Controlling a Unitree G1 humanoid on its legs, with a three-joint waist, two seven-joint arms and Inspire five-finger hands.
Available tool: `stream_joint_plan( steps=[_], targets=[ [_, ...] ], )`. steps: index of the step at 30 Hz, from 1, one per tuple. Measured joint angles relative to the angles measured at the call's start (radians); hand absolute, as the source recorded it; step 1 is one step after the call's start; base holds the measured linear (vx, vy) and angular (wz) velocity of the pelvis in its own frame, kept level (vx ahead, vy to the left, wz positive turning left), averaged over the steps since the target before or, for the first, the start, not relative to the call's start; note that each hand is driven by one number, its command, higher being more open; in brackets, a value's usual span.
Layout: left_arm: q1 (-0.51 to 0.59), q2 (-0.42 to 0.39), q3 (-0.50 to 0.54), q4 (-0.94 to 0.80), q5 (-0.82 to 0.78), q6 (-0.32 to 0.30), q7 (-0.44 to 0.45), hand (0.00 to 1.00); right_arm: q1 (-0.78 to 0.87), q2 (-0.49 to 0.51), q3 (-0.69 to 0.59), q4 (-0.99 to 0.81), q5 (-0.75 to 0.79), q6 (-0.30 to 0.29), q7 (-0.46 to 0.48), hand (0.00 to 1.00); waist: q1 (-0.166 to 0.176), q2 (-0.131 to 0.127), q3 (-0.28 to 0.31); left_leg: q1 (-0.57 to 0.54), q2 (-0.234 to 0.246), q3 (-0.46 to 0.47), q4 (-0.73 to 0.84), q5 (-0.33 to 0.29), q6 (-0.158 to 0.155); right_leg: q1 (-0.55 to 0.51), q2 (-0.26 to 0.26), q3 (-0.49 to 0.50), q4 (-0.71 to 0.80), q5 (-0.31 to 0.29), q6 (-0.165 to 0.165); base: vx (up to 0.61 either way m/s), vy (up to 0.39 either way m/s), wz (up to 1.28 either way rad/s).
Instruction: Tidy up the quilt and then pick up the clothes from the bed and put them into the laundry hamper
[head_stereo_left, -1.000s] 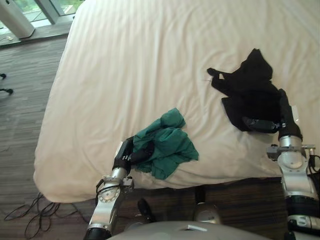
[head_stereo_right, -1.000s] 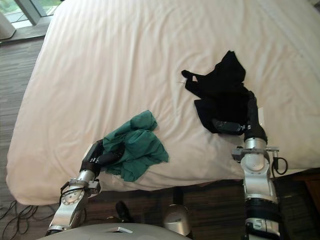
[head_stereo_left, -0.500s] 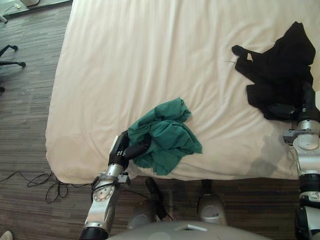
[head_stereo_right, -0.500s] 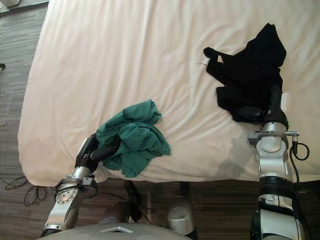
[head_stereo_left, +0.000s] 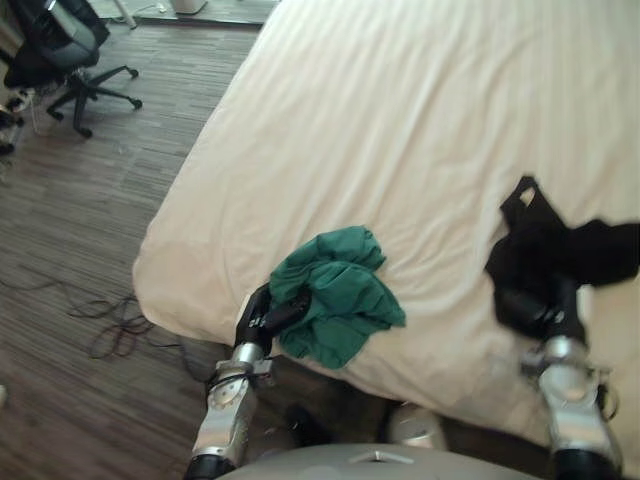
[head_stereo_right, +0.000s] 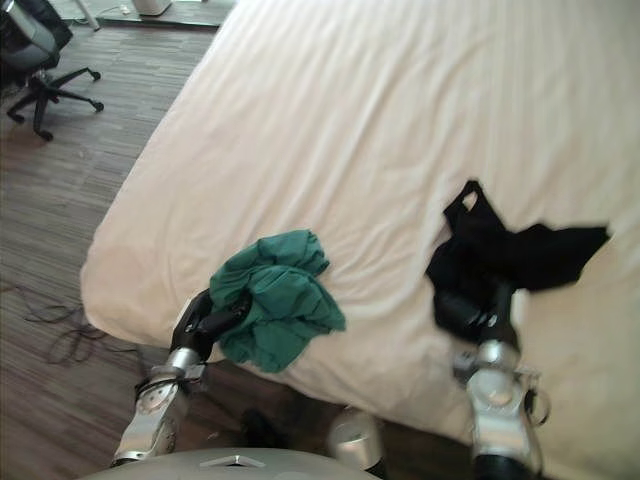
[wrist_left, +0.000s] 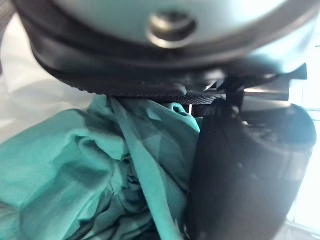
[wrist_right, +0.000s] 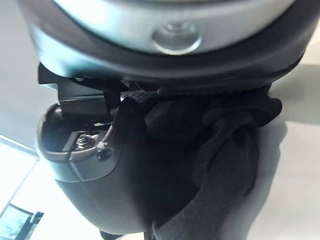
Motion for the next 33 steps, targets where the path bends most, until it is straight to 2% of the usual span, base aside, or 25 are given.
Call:
stream_joint_plan(
  steps=[2,4,5,6,9,10,11,12,13,14,15,16,17,18,19,21,22,24,27,28,29,30,31,32,33],
  targets=[
    [-0.005,-0.007,-0.019,0.003,0.001,-0.001,-0.002,0.0,0.018,0.012,-0.003,0.005,0.041,0.001,0.007,0.0,-0.009,-0.002,0.0,0.053,0.013,0.027,-0.044,0.008,-0.044,0.003,-0.008,-0.032,0.044,-0.009,-0.012,0.01,0.117,0.55],
    [-0.001,-0.013,-0.048,0.007,0.002,0.011,-0.005,0.0,0.039,0.015,0.005,0.002,0.058,0.007,0.038,0.0,-0.019,0.008,-0.005,0.127,-0.021,0.052,-0.201,0.033,-0.079,0.016,-0.019,-0.066,0.071,-0.009,-0.009,-0.03,0.24,0.53],
    [-0.001,-0.012,-0.045,0.016,0.002,0.015,-0.005,0.0,0.041,0.025,0.018,0.001,0.058,0.01,0.038,0.0,-0.022,-0.002,-0.003,0.139,-0.037,0.046,-0.233,0.043,-0.084,0.021,-0.027,-0.07,0.076,-0.007,-0.006,-0.1,0.258,0.42],
    [0.018,-0.012,-0.035,0.035,0.001,0.038,0.003,0.0,0.06,0.052,0.061,-0.01,0.057,0.019,0.041,0.0,-0.023,-0.029,-0.009,0.147,-0.067,0.021,-0.275,0.065,-0.072,0.024,-0.051,-0.09,0.091,0.003,0.008,-0.09,0.18,0.41],
    [0.06,-0.015,-0.033,0.048,0.001,0.058,0.021,0.0,0.104,0.098,0.109,-0.031,0.055,0.017,0.049,0.0,-0.017,-0.053,-0.005,0.152,-0.102,-0.056,-0.338,0.099,-0.05,0.04,-0.091,-0.12,0.152,0.006,0.013,-0.11,0.11,0.85],
    [0.079,-0.02,-0.037,0.056,0.002,0.067,0.038,0.0,0.125,0.12,0.109,-0.03,0.053,0.018,0.047,0.0,-0.015,-0.054,-0.005,0.136,-0.115,-0.12,-0.35,0.115,-0.036,0.031,-0.119,-0.089,0.222,0.005,0.011,-0.08,0.086,1.56],
    [0.105,-0.026,-0.04,0.058,0.002,0.069,0.06,0.0,0.153,0.126,0.109,-0.031,0.053,0.018,0.04,0.0,-0.008,-0.05,-0.001,0.107,-0.134,-0.199,-0.342,0.122,-0.026,0.001,-0.143,0.016,0.319,-0.004,-0.012,-0.06,0.071,1.74],
    [0.118,-0.031,-0.041,0.058,0.002,0.069,0.071,0.0,0.168,0.126,0.109,-0.029,0.053,0.017,0.034,0.0,-0.001,-0.054,0.0,0.094,-0.141,-0.242,-0.34,0.126,-0.018,-0.024,-0.148,0.102,0.367,-0.009,-0.017,-0.05,0.068,2.0],
    [0.14,-0.021,-0.034,0.059,0.001,0.069,0.086,0.0,0.197,0.129,0.109,-0.018,0.054,0.018,0.025,0.0,0.004,-0.065,0.0,0.057,-0.145,-0.336,-0.343,0.137,-0.014,-0.057,-0.116,0.286,0.399,-0.068,-0.017,-0.08,-0.026,2.25],
    [0.149,-0.007,-0.009,0.071,0.001,0.071,0.108,0.0,0.228,0.13,0.108,-0.013,0.054,0.018,0.003,0.0,0.01,-0.076,0.002,0.011,-0.162,-0.431,-0.346,0.154,-0.001,-0.041,-0.062,0.391,0.356,-0.111,0.0,-0.08,-0.026,2.26],
    [0.155,0.003,0.003,0.075,0.001,0.071,0.119,0.0,0.242,0.13,0.108,-0.008,0.054,0.018,-0.009,0.0,0.018,-0.088,0.003,-0.004,-0.173,-0.468,-0.348,0.164,0.0,-0.029,-0.04,0.421,0.317,-0.11,0.003,-0.08,-0.074,2.05],
    [0.174,0.025,0.039,0.076,0.001,0.074,0.134,0.0,0.27,0.13,0.108,0.004,0.054,0.018,-0.028,0.0,0.04,-0.126,0.004,-0.03,-0.219,-0.536,-0.349,0.176,0.01,0.001,-0.018,0.443,0.249,-0.132,0.0,-0.05,-0.056,1.62],
    [0.191,0.031,0.071,0.073,0.002,0.079,0.149,0.0,0.314,0.13,0.108,-0.006,0.053,0.017,-0.046,0.0,0.063,-0.156,0.004,-0.055,-0.259,-0.6,-0.343,0.185,0.013,0.042,-0.013,0.476,0.178,-0.209,0.012,-0.05,-0.08,1.52],
    [0.202,0.032,0.082,0.068,0.004,0.079,0.154,0.0,0.341,0.132,0.108,-0.02,0.053,0.014,-0.05,0.0,0.067,-0.171,0.003,-0.071,-0.281,-0.628,-0.34,0.192,0.013,0.057,-0.001,0.511,0.14,-0.261,0.019,-0.05,-0.111,1.48],
    [0.207,0.028,0.083,0.082,0.008,0.092,0.155,0.0,0.381,0.131,0.102,-0.023,0.054,-0.001,-0.058,0.0,0.071,-0.171,0.008,-0.073,-0.303,-0.671,-0.381,0.221,0.025,0.06,0.028,0.547,0.121,-0.276,0.042,-0.06,-0.119,1.36],
    [0.209,0.035,0.083,0.058,0.015,0.113,0.151,0.0,0.413,0.135,0.1,-0.024,0.057,0.001,-0.064,0.0,0.088,-0.19,0.014,-0.075,-0.304,-0.605,-0.397,0.206,0.074,0.052,0.034,0.552,0.143,-0.294,0.026,-0.06,-0.082,1.05],
    [0.207,0.035,0.08,0.041,0.015,0.113,0.151,0.0,0.433,0.134,0.097,-0.03,0.061,0.012,-0.069,0.0,0.102,-0.2,0.023,-0.115,-0.306,-0.548,-0.298,0.254,0.096,0.062,0.016,0.501,0.17,-0.276,0.064,-0.01,-0.022,0.99],
    [0.205,0.018,0.067,-0.001,0.014,0.113,0.148,0.0,0.487,0.155,0.096,-0.049,0.091,0.051,-0.098,0.0,0.116,-0.212,0.024,-0.145,-0.33,-0.521,-0.25,0.263,0.097,0.094,-0.003,0.398,0.18,-0.269,0.084,0.0,-0.001,1.17],
    [0.223,-0.042,0.077,-0.087,0.005,0.095,0.132,0.0,0.52,0.2,0.096,-0.093,0.094,0.076,-0.125,0.0,0.143,-0.193,0.041,-0.226,-0.338,-0.465,-0.195,0.283,0.09,0.088,0.02,0.317,0.216,-0.266,0.087,-0.07,0.077,1.16],
    [0.22,-0.056,0.062,-0.089,0.0,0.095,0.134,0.0,0.523,0.197,0.095,-0.098,0.096,0.08,-0.129,0.0,0.144,-0.181,0.043,-0.216,-0.336,-0.456,-0.235,0.217,0.03,0.089,0.026,0.302,0.212,-0.278,0.065,-0.19,0.164,1.2],
    [0.199,-0.065,0.066,-0.071,-0.013,0.096,0.141,0.0,0.514,0.2,0.093,-0.103,0.096,0.081,-0.139,0.0,0.117,-0.183,0.046,-0.215,-0.315,-0.289,-0.275,0.12,0.125,0.109,0.025,0.252,0.168,-0.29,0.053,-0.21,0.177,1.41],
    [0.167,-0.048,0.066,-0.043,-0.028,0.102,0.149,0.0,0.513,0.214,0.093,-0.105,0.097,0.078,-0.151,0.0,0.105,-0.206,0.053,-0.252,-0.275,-0.198,-0.115,0.025,0.149,0.105,0.011,0.238,0.129,-0.29,0.038,-0.27,0.193,1.19],
    [0.134,-0.031,0.063,-0.024,-0.034,0.102,0.158,0.0,0.513,0.216,0.095,-0.125,0.096,0.081,-0.153,0.0,0.147,-0.203,0.078,-0.304,-0.19,-0.192,0.201,-0.062,0.206,0.098,-0.003,0.232,0.147,-0.25,0.047,-0.18,0.148,0.48],
    [0.132,-0.028,0.059,-0.011,-0.034,0.103,0.159,0.0,0.514,0.213,0.094,-0.145,0.096,0.084,-0.153,0.0,0.16,-0.186,0.084,-0.302,-0.153,-0.223,0.276,-0.11,0.175,0.099,0.013,0.239,0.16,-0.248,0.051,-0.11,0.124,0.02],
    [0.129,-0.025,0.051,0.022,-0.034,0.11,0.164,0.0,0.513,0.21,0.093,-0.16,0.091,0.072,-0.153,0.0,0.161,-0.138,0.081,-0.264,-0.155,-0.343,0.202,-0.122,0.099,0.101,0.06,0.241,0.167,-0.246,0.073,-0.06,0.132,0.4]
  ],
)
